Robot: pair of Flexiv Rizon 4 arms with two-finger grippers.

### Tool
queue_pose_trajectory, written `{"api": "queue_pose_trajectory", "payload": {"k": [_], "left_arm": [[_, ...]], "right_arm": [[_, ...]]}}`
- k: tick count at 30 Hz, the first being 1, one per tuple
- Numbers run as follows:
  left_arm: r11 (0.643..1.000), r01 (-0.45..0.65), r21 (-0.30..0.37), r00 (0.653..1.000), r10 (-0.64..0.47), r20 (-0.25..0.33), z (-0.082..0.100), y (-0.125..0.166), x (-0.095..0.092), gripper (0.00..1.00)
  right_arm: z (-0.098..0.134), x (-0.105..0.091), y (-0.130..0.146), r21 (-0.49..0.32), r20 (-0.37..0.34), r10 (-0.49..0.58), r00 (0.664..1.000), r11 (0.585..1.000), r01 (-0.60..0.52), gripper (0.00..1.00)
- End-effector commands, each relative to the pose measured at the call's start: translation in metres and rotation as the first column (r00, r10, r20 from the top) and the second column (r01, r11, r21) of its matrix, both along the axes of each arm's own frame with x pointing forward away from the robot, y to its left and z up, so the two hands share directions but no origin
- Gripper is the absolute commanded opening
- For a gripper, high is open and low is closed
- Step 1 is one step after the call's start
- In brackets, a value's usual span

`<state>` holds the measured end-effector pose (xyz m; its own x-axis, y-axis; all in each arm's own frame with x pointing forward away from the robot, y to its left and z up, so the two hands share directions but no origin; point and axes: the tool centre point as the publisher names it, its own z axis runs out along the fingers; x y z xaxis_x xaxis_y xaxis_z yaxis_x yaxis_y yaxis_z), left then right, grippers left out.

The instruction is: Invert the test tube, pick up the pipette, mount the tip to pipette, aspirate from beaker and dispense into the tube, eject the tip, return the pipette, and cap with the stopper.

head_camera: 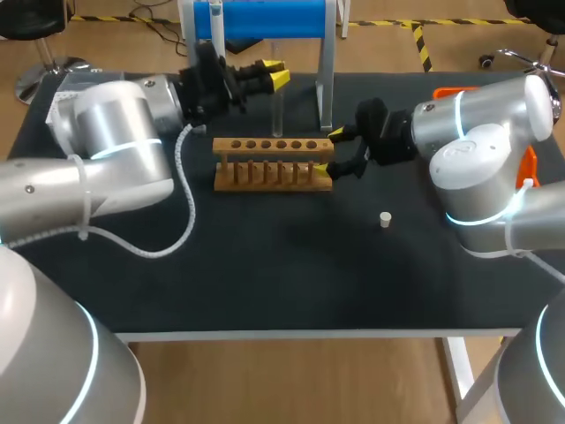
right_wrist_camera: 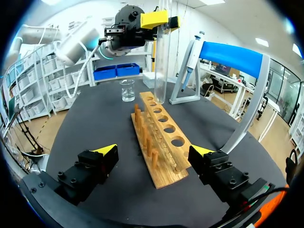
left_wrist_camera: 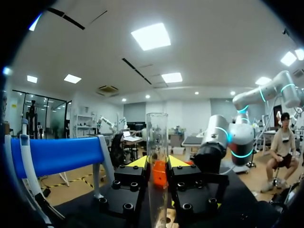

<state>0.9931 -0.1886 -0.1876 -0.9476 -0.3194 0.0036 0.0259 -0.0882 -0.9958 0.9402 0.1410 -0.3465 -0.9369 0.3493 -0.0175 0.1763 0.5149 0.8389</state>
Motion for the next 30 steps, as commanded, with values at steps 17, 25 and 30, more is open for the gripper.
{"api": "queue_pose_trajectory", "payload": {"k": [17, 25, 30], "left_arm": [[0.998, 0.03, -0.052, 1.0, -0.03, -0.003, -0.022, -0.005, 0.01, 0.0], [0.998, 0.035, -0.054, 0.999, -0.036, -0.004, -0.028, -0.003, 0.012, 0.0], [0.998, 0.039, -0.045, 0.999, -0.04, -0.014, -0.031, -0.002, 0.013, 0.0]], "right_arm": [[0.0, 0.0, -0.001, 0.0, 0.0, 0.001, 1.0, 1.0, -0.001, 1.0], [0.0, 0.0, -0.001, 0.0, 0.0, 0.001, 1.0, 1.0, -0.001, 1.0], [0.0, 0.0, -0.001, 0.0, 0.0, 0.001, 1.0, 1.0, -0.001, 1.0]]}}
